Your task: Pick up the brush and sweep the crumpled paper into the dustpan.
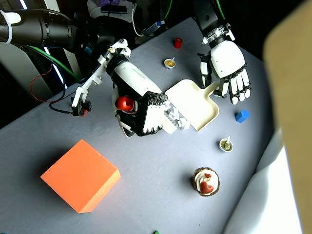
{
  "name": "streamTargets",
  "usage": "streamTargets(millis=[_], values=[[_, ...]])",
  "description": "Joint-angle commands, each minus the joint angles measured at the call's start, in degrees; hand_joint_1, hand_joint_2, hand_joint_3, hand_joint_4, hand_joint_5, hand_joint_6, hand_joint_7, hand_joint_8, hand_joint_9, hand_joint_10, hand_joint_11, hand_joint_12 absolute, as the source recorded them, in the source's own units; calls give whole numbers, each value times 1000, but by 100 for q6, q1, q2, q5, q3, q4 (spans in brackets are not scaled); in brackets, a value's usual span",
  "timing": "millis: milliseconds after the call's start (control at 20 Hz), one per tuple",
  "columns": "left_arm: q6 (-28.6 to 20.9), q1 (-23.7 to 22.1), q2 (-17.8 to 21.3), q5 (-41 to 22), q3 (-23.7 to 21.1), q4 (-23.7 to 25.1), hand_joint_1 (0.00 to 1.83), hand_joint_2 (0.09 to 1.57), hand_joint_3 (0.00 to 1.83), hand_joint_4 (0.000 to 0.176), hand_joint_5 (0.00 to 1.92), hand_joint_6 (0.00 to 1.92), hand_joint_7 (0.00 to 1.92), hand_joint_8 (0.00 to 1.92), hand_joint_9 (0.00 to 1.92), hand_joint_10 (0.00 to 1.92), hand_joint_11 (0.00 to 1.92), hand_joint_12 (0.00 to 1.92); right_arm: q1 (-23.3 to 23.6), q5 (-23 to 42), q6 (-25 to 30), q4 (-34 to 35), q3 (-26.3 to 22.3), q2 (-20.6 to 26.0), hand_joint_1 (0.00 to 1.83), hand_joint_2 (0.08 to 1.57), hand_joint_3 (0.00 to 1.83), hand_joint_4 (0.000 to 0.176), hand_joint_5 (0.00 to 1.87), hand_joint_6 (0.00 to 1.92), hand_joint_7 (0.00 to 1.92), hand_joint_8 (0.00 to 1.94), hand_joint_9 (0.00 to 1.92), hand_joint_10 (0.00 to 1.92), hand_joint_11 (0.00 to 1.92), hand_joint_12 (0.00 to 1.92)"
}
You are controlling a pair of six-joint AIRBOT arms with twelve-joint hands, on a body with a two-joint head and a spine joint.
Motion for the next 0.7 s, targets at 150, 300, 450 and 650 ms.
streamTargets(millis=[150,300,450,650], values=[[21,-30,68,-528,17,112,1115,1135,1,0,944,1034,353,1,239,3,92,196,56,-167,-68,-657,-341,259,1528,1204,4,176,975,1921,1079,1941,1117,1921,1064,1921],[21,-31,60,-528,13,101,1112,1136,0,0,945,1033,337,1,217,1,94,201,34,-550,-68,-648,-400,615,1502,1207,3,176,1007,1921,1127,1941,1180,1921,1016,1921],[21,-33,42,-542,12,86,1104,1144,2,0,926,1063,335,1,228,3,104,212,22,-650,-68,-734,-316,758,1513,1199,0,176,1007,1921,1104,1941,1167,1921,1070,1921],[21,-33,51,-540,15,85,1110,1146,0,0,922,1068,328,2,224,3,89,208,3,-639,-68,-749,-276,762,1507,1202,0,176,1030,1921,1137,1941,1190,1921,914,1847]])
